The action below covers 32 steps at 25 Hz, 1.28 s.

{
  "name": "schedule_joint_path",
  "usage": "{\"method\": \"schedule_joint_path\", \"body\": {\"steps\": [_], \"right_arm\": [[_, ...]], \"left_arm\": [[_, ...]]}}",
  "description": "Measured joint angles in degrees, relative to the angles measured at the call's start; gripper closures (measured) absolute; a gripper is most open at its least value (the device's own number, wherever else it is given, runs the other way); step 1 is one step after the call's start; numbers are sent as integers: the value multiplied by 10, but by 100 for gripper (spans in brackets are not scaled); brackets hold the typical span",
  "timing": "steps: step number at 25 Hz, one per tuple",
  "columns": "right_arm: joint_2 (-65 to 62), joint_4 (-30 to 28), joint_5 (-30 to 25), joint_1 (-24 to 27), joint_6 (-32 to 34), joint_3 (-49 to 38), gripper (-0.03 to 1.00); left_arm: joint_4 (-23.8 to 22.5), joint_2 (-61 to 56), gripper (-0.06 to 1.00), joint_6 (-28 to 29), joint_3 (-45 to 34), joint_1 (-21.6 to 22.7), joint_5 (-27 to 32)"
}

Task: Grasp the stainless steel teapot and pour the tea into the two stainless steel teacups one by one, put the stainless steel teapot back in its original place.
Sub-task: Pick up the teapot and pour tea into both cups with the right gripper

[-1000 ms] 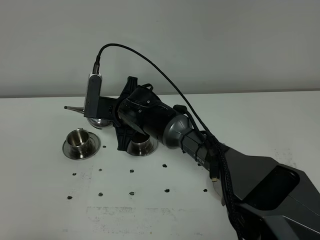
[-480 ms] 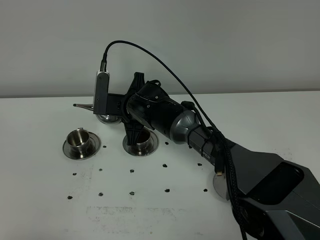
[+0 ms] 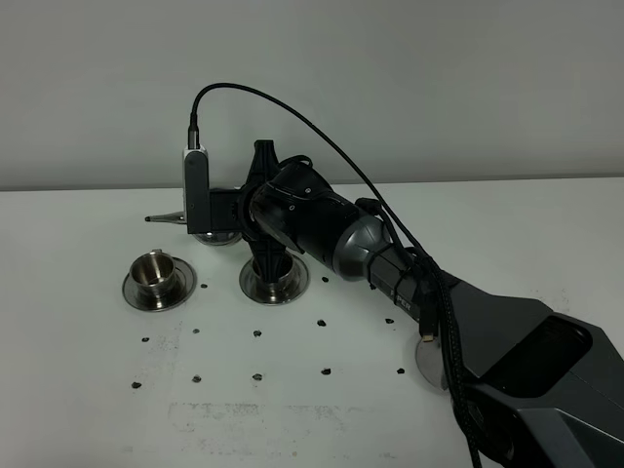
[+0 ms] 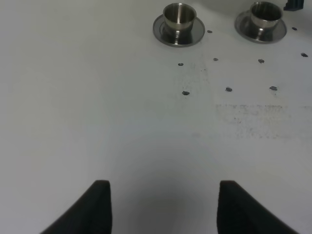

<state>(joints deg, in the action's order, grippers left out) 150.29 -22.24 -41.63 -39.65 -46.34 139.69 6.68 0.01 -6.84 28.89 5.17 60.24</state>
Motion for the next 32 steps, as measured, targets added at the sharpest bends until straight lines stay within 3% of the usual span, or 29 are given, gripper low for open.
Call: {"method": "schedule_joint_path", "body": {"steps": [13, 32], "right_arm": [[13, -20, 10, 0, -109, 0, 76], [13, -32, 68, 0, -251, 0, 76]], "left_arm": [[0, 0, 41, 0, 0, 0, 0], [0, 0, 41, 0, 0, 0, 0]]}}
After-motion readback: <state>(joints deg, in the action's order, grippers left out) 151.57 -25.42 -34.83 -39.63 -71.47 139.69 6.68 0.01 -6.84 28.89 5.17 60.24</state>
